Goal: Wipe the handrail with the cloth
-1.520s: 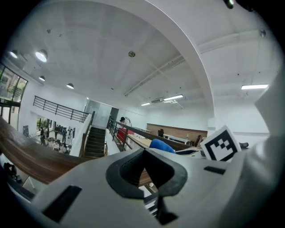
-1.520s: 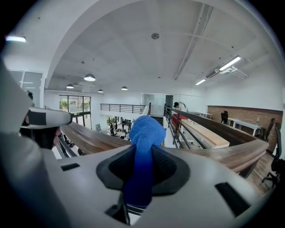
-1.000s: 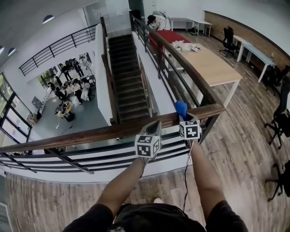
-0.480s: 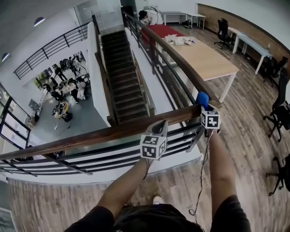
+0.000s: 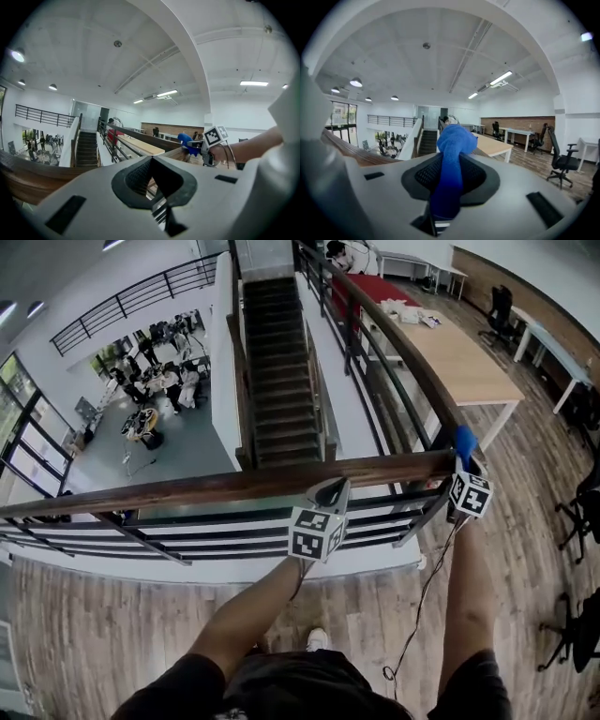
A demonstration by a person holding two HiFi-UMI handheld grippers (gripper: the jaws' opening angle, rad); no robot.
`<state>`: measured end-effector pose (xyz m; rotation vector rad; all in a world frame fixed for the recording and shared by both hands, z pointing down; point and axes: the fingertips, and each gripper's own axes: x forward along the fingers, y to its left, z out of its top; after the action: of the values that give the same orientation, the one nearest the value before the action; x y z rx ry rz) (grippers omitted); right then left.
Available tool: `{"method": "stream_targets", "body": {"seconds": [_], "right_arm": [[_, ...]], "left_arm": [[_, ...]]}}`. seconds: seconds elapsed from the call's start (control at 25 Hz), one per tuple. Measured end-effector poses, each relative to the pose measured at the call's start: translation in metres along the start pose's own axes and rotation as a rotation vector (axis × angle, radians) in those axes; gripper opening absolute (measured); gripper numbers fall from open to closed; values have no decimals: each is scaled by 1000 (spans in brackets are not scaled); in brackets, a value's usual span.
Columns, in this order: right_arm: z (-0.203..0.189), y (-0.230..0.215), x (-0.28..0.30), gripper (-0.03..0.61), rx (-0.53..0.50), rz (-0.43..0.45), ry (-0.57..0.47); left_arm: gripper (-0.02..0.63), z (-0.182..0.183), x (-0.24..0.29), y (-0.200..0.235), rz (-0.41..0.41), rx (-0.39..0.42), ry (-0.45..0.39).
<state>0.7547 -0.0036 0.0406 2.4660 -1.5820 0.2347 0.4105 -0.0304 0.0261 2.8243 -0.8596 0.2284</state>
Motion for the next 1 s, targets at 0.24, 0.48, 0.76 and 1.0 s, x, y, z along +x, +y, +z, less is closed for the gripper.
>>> {"method": "stream_targets", "body": {"seconds": [0.24, 0.48, 0.76, 1.0], "right_arm": [[36, 165, -90, 100, -33, 261, -272], [7, 378, -183, 100, 3, 543, -309], [-42, 626, -244, 100, -45, 825, -200], [-72, 813, -253, 100, -101, 973, -101]], "left_arm": [[4, -3, -68, 47, 90, -39, -61], [5, -46, -185, 133, 245, -109, -95], [5, -95, -347, 275, 504, -205, -99], [4, -132, -467, 402, 717, -241, -89]]}}
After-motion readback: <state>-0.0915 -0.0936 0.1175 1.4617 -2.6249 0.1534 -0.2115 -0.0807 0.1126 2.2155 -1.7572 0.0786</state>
